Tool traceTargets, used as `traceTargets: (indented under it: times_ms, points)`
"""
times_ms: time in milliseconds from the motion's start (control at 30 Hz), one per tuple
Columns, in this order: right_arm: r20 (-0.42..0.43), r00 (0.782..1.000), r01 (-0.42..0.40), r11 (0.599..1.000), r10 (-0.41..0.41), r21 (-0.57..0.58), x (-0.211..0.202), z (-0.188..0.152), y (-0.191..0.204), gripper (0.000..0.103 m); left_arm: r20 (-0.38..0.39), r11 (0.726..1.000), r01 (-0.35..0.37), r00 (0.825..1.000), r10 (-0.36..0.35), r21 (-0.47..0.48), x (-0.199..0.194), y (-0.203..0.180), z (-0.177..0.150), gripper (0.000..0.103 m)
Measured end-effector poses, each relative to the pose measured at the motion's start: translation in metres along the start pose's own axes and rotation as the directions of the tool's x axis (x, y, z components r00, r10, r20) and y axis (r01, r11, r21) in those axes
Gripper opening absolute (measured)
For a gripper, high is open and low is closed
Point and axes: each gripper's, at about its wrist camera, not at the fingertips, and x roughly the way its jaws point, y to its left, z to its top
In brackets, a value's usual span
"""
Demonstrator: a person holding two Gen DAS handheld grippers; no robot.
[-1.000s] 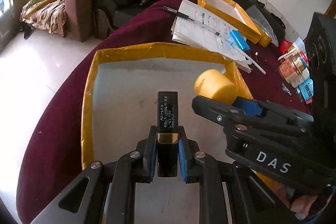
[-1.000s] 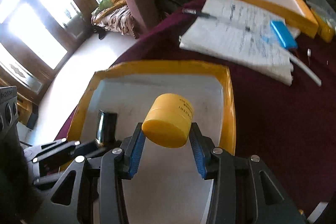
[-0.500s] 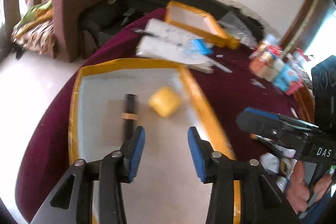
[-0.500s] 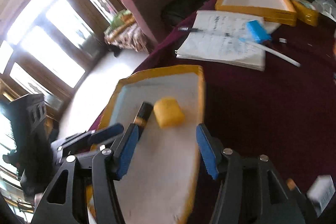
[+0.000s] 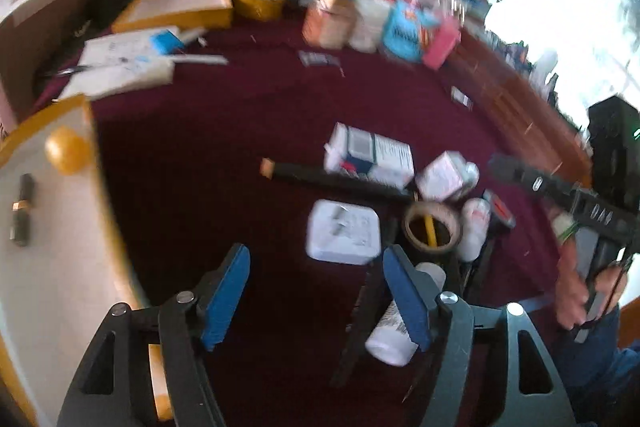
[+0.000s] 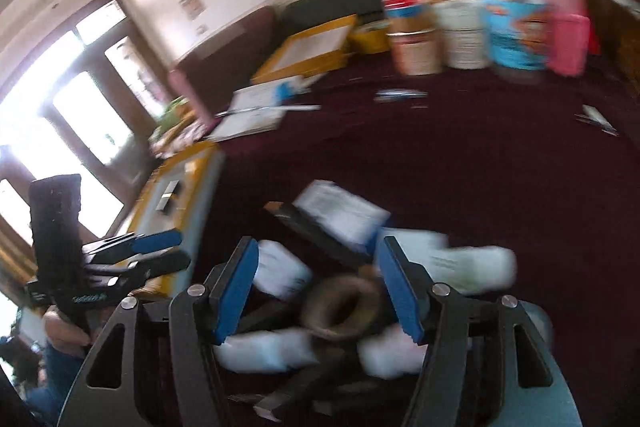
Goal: Organize rigid objects
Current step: 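Grasp the white plug charger with the left gripper while the right returns to the pile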
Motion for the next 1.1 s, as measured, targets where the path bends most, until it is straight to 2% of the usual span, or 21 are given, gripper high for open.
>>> traceTargets:
  times_ms: [67, 167, 300, 367, 400, 467, 567, 667, 733, 800, 867, 933, 1100]
  points:
    - [0.023, 1.0, 0.016, 0.999, -0.017, 0.051, -0.001, -0.005, -0.024, 0.062, -0.034, 0.999, -0.027, 0.999, 0.027, 0.023, 0.015, -0.013, 0.0, 0.073]
    - [0.024, 0.999, -0.036, 0.99, 0.033, 0.133, -0.001, -0.004, -0.05, 0.062, -0.064, 0.997, -0.071, 0.995, 0.073, 0.034, 0.032, -0.023, 0.0, 0.073]
    - [0.015, 0.999, -0.03, 0.989, 0.029, 0.147, -0.004, -0.003, -0.063, 0.062, -0.081, 0.997, -0.078, 0.994, 0.08, 0.02, 0.055, -0.028, 0.008, 0.073]
    - [0.007, 1.0, -0.021, 0.988, 0.02, 0.152, -0.008, -0.007, -0.069, 0.062, -0.056, 0.998, -0.065, 0.996, 0.065, -0.002, 0.062, -0.026, 0.013, 0.073]
    - [-0.001, 1.0, -0.026, 0.988, 0.027, 0.149, -0.009, -0.008, -0.069, 0.062, -0.047, 0.997, -0.074, 0.996, 0.073, -0.017, 0.062, -0.023, 0.015, 0.071]
    - [-0.015, 0.999, -0.033, 0.99, 0.036, 0.135, -0.011, -0.014, -0.067, 0.062, -0.03, 0.995, -0.098, 0.995, 0.098, -0.015, 0.062, -0.02, 0.014, 0.055]
    - [-0.04, 0.997, -0.058, 0.994, 0.062, 0.089, -0.012, -0.022, -0.061, 0.062, -0.023, 0.994, -0.097, 0.995, 0.097, -0.045, 0.056, -0.009, 0.011, 0.055]
    - [-0.074, 0.994, -0.079, 0.997, 0.077, -0.028, -0.008, -0.029, -0.038, 0.062, -0.008, 0.991, -0.127, 0.992, 0.126, -0.044, 0.051, -0.006, 0.004, 0.055]
    - [-0.125, 0.992, -0.048, 0.987, 0.03, -0.15, 0.002, -0.037, -0.017, 0.067, 0.005, 0.991, -0.128, 0.992, 0.129, -0.045, 0.048, -0.005, -0.001, 0.055]
    - [-0.113, 0.992, 0.028, 0.967, -0.058, -0.253, 0.005, -0.044, -0.002, 0.072, 0.013, 0.991, -0.123, 0.992, 0.123, -0.047, 0.047, -0.004, -0.003, 0.055]
    - [-0.111, 0.988, 0.068, 0.948, -0.107, -0.311, 0.008, -0.049, 0.005, 0.072, 0.016, 0.992, -0.122, 0.992, 0.123, -0.044, 0.047, -0.004, -0.003, 0.055]
    - [-0.109, 0.986, 0.08, 0.939, -0.123, -0.335, 0.009, -0.052, 0.008, 0.075, 0.015, 0.991, -0.13, 0.991, 0.131, -0.035, 0.049, -0.005, -0.003, 0.055]
    - [-0.091, 0.978, 0.146, 0.921, -0.19, -0.361, 0.015, -0.053, 0.005, 0.075, 0.032, 0.979, -0.199, 0.98, 0.198, 0.034, 0.053, -0.017, -0.007, 0.055]
